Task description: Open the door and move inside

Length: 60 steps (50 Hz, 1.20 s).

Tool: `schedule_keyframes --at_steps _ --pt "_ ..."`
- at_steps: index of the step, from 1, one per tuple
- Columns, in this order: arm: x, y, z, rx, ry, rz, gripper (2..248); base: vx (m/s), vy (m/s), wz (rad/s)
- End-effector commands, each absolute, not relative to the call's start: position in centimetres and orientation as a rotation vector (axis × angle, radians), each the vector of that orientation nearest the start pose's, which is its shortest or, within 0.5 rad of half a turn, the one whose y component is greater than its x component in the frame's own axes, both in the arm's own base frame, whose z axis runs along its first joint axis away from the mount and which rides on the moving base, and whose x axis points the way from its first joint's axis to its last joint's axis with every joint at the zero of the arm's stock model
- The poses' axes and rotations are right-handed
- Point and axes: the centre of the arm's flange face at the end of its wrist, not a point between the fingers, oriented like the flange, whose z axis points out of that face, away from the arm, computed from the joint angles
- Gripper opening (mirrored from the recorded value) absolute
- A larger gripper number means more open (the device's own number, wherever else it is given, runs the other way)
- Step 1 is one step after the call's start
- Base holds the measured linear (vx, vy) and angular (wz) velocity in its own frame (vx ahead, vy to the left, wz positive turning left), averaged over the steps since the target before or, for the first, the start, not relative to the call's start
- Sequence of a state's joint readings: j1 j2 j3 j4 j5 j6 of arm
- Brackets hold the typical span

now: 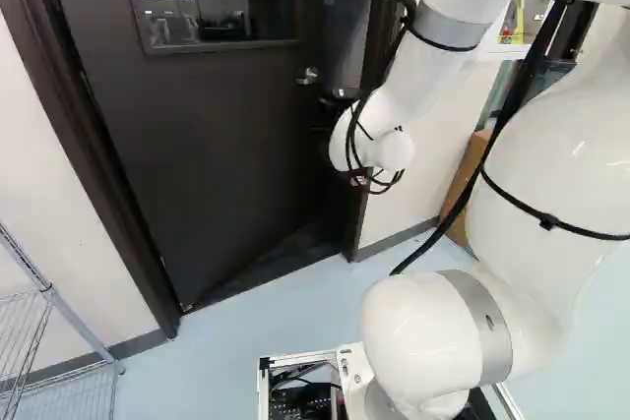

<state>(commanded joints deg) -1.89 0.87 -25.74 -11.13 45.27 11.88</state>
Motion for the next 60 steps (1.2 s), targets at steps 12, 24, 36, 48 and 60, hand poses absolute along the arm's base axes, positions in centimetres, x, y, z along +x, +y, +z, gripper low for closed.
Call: schedule_keyframes --at_steps 12,24,36,48,60 --pt "40.37 -0.1 41.18 -2.447 0.005 -1.751 247 0.091 0.05 -0.015" --pt "40.37 -0.1 41.18 -2.447 0.005 -1.751 247 0.127 0.071 -0.026" --pt "40.37 -0.1 41.18 -2.447 0.005 -1.751 247 0.127 0.087 -0.03" --pt "40.37 -0.1 41.18 -2.447 0.005 -1.751 247 0.099 0.098 -0.024" --pt "40.37 -0.1 41.18 -2.447 0.005 -1.751 247 0.071 0.073 -0.015"
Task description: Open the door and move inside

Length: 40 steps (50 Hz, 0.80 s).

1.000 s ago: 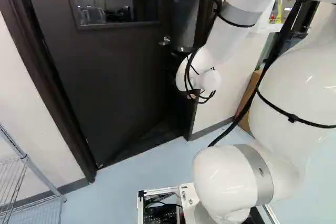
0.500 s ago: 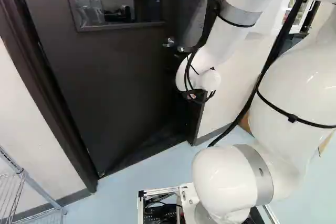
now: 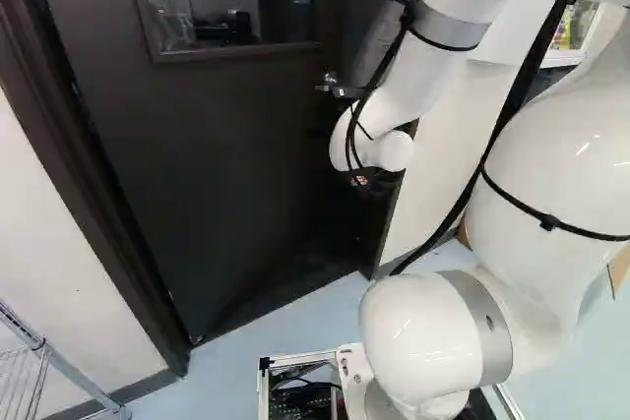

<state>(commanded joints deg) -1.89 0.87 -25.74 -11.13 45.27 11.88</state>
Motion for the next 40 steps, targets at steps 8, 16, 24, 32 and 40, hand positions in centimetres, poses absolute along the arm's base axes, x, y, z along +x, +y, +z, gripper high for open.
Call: schedule_keyframes --at_steps 8,16,24,32,40 --pt "40.37 -0.1 41.18 -2.447 0.005 -1.751 247 0.061 0.061 -0.006" --pt "40.37 -0.1 41.18 -2.447 0.005 -1.751 247 0.061 0.059 0.007" --pt "40.37 -0.1 41.18 -2.447 0.005 -1.751 247 0.068 0.045 -0.002" --pt "40.37 -0.1 41.18 -2.447 0.005 -1.751 247 0.074 0.035 -0.007" --pt "40.37 -0.1 41.18 -2.447 0.005 -1.751 247 0.08 0.033 -0.027"
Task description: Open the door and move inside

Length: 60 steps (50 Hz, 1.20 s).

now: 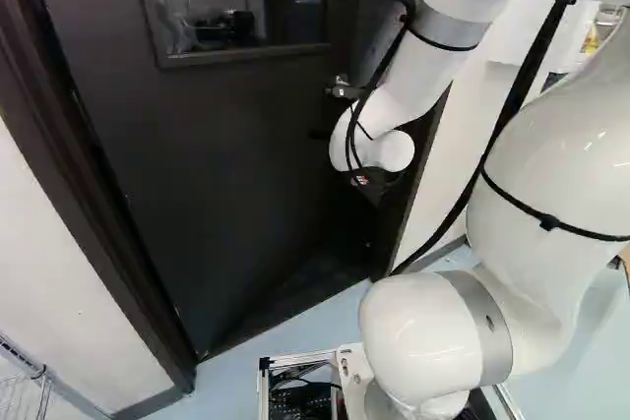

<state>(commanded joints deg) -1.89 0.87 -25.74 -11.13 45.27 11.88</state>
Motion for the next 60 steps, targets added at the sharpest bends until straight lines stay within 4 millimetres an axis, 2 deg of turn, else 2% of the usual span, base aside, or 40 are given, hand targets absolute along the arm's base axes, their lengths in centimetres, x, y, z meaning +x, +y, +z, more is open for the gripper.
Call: schedule_keyframes --at_steps 47,60 --pt "40.37 -0.1 41.18 -2.447 0.005 -1.751 247 0.082 0.014 -0.184" --pt "40.37 -0.1 41.18 -2.447 0.005 -1.751 247 0.019 0.022 -0.012"
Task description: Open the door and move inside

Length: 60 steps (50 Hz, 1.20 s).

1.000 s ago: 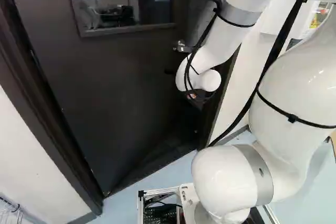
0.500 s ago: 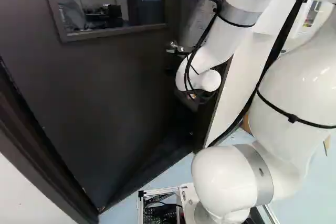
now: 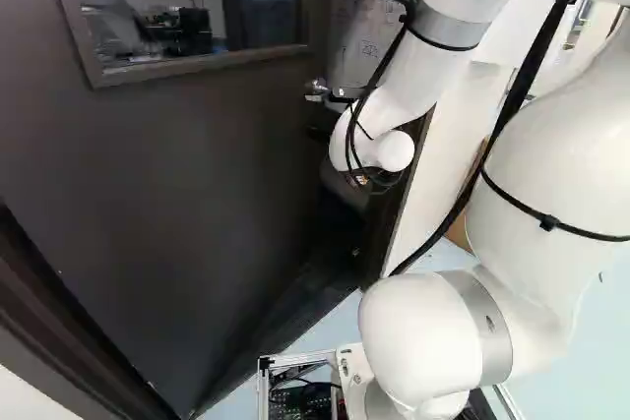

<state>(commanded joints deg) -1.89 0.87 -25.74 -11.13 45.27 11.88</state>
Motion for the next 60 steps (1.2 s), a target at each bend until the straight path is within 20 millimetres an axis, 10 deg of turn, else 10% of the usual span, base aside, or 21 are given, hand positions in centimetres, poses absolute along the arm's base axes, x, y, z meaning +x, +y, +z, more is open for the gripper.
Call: schedule_keyframes --at_steps 60 --pt "42.9 2.5 41.2 -2.419 -0.005 -1.733 247 0.0 0.0 0.0"
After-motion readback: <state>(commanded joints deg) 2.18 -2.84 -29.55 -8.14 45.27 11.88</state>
